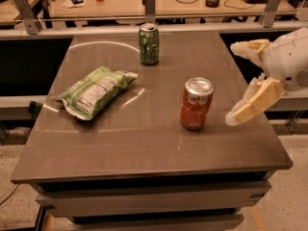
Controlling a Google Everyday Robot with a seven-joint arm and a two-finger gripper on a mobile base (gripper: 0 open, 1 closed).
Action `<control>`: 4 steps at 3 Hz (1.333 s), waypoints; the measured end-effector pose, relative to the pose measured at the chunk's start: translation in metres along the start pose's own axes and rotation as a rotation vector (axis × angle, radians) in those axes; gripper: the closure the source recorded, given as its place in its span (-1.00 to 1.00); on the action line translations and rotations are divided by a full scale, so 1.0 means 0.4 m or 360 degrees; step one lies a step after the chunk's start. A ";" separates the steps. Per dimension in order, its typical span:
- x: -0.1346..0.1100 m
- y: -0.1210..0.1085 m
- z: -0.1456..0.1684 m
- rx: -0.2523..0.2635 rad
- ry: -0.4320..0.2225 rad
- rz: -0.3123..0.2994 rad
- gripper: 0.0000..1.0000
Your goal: Move coke can near green jalapeno chip bag
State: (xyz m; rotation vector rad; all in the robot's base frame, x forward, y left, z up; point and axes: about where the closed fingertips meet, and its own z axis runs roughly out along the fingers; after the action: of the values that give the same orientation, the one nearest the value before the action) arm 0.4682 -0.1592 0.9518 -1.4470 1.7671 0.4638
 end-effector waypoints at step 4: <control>0.044 0.051 0.104 -0.0188 -0.0431 0.0129 -1.00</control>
Offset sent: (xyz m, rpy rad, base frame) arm -0.0036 0.0184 -0.0444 0.2978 0.0789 0.1046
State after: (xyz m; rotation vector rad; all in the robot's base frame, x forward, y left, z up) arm 0.4627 -0.1357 0.9086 -1.3254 1.6068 0.7804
